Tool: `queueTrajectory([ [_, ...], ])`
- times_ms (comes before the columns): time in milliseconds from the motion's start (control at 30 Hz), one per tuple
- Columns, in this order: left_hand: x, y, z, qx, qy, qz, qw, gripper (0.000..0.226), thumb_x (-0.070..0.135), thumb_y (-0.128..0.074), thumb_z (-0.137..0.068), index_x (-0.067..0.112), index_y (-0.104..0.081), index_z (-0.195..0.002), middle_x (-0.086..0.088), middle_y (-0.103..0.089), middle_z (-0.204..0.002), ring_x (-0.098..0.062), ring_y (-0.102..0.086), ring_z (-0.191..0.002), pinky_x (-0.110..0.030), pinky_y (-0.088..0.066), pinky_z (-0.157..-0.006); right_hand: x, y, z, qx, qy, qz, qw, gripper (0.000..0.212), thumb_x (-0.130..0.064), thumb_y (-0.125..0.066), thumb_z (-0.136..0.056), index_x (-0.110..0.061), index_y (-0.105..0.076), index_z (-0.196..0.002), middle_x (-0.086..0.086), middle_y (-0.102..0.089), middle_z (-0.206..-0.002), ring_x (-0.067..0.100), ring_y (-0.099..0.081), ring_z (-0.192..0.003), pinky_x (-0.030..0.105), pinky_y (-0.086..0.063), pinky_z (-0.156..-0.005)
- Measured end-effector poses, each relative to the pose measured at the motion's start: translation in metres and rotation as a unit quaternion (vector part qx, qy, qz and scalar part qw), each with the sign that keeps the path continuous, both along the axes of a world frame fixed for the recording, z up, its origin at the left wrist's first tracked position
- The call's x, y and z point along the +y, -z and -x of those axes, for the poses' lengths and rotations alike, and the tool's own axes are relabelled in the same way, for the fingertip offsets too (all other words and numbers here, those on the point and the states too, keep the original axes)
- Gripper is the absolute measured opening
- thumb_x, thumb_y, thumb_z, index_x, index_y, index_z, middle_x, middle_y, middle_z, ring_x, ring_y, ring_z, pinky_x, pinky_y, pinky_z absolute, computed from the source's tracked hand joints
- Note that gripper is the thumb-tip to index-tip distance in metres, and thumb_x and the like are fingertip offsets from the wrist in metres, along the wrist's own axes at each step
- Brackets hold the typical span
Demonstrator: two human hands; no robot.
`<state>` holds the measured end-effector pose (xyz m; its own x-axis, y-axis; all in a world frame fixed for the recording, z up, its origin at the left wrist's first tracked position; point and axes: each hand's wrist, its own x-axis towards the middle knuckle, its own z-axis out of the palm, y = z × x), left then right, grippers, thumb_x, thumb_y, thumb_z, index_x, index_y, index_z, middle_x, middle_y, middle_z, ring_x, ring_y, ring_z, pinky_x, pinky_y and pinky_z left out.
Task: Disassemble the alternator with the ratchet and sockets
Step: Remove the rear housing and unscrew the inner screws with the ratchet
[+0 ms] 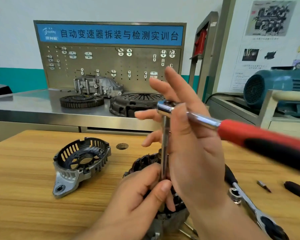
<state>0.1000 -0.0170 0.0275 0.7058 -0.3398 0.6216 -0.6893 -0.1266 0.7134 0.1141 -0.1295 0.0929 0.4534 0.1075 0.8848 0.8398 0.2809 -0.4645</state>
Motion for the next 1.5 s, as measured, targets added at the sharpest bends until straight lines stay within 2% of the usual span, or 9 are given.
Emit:
queueTrajectory([
  [167,0.002,-0.003,0.002,-0.016,-0.007,-0.036,0.999,0.030,0.043,-0.045,-0.090,0.024,-0.064,-0.102,0.002,-0.071,-0.094,-0.013,-0.066,-0.091,-0.032,-0.051,-0.080,0.004,-0.004,0.004,0.158,-0.190,-0.057,0.967,0.058,-0.053,-0.039,-0.084,-0.019,-0.051,-0.129,0.007,-0.072,-0.108,0.019,-0.069,-0.070,0.024,-0.052,-0.049],
  [333,0.000,-0.005,0.000,0.017,0.017,-0.016,1.000,0.027,0.039,-0.051,-0.085,0.020,-0.068,-0.095,0.002,-0.074,-0.087,-0.005,-0.068,-0.085,-0.024,-0.053,-0.075,-0.001,-0.011,-0.005,0.072,0.063,0.114,0.989,0.070,-0.076,-0.026,-0.084,-0.022,-0.062,-0.111,0.001,-0.066,-0.104,0.017,-0.063,-0.092,0.009,-0.044,-0.053],
  [467,-0.002,-0.004,0.001,0.055,0.008,0.008,0.998,0.032,0.044,-0.053,-0.080,0.017,-0.065,-0.094,-0.006,-0.069,-0.076,-0.002,-0.061,-0.063,-0.012,-0.047,-0.056,-0.009,0.005,-0.004,-0.072,0.147,0.100,0.981,0.037,-0.043,-0.024,-0.102,-0.073,-0.040,-0.118,-0.048,-0.049,-0.084,-0.031,-0.046,-0.072,0.004,-0.024,-0.056],
  [633,0.000,-0.001,0.002,-0.003,-0.021,-0.022,1.000,0.031,0.047,-0.048,-0.086,0.027,-0.066,-0.102,-0.004,-0.070,-0.096,-0.015,-0.065,-0.093,-0.037,-0.051,-0.082,0.003,-0.004,0.004,0.096,-0.174,-0.004,0.980,0.041,-0.044,-0.039,-0.097,-0.032,-0.043,-0.137,0.003,-0.065,-0.125,0.018,-0.069,-0.077,0.026,-0.053,-0.055],
  [833,-0.002,-0.004,0.002,-0.020,-0.018,-0.040,0.999,0.026,0.040,-0.048,-0.088,0.024,-0.067,-0.093,0.006,-0.072,-0.085,-0.012,-0.067,-0.085,-0.024,-0.050,-0.074,0.002,-0.005,-0.001,0.090,-0.118,-0.007,0.989,0.048,-0.053,-0.044,-0.090,-0.030,-0.054,-0.131,0.002,-0.067,-0.116,0.020,-0.068,-0.089,0.022,-0.052,-0.055],
  [1033,-0.002,-0.002,0.001,-0.003,-0.040,-0.034,0.999,0.021,0.044,-0.052,-0.083,0.032,-0.067,-0.090,0.009,-0.072,-0.080,-0.010,-0.066,-0.078,-0.025,-0.047,-0.069,-0.005,-0.002,-0.009,0.152,0.072,0.282,0.944,0.134,-0.103,-0.014,-0.047,0.000,-0.058,-0.121,0.014,-0.061,-0.103,0.031,-0.064,-0.103,0.013,-0.049,-0.064],
  [1133,-0.001,-0.002,0.001,-0.019,-0.029,-0.042,0.999,0.027,0.046,-0.048,-0.087,0.029,-0.066,-0.097,0.007,-0.072,-0.091,-0.015,-0.066,-0.090,-0.028,-0.051,-0.076,-0.004,-0.001,-0.004,0.139,-0.116,0.035,0.983,0.058,-0.059,-0.035,-0.087,-0.022,-0.056,-0.127,0.006,-0.065,-0.123,0.023,-0.069,-0.076,0.027,-0.053,-0.060],
  [1233,0.000,-0.004,0.003,-0.011,-0.027,-0.047,0.998,0.032,0.048,-0.045,-0.087,0.027,-0.066,-0.099,0.003,-0.070,-0.096,-0.015,-0.065,-0.095,-0.033,-0.050,-0.081,-0.003,-0.005,0.002,0.171,-0.222,-0.042,0.959,0.054,-0.051,-0.037,-0.087,-0.023,-0.051,-0.131,0.004,-0.072,-0.109,0.017,-0.068,-0.063,0.024,-0.052,-0.054],
  [1500,-0.003,-0.004,0.004,0.079,-0.008,0.012,0.997,0.020,0.051,-0.055,-0.070,0.040,-0.069,-0.080,0.011,-0.073,-0.079,-0.007,-0.067,-0.078,-0.029,-0.054,-0.072,-0.010,-0.022,0.012,-0.013,0.089,0.062,0.994,0.017,-0.034,-0.048,-0.091,-0.035,-0.054,-0.107,-0.007,-0.054,-0.121,0.024,-0.061,-0.098,0.022,-0.053,-0.080],
])
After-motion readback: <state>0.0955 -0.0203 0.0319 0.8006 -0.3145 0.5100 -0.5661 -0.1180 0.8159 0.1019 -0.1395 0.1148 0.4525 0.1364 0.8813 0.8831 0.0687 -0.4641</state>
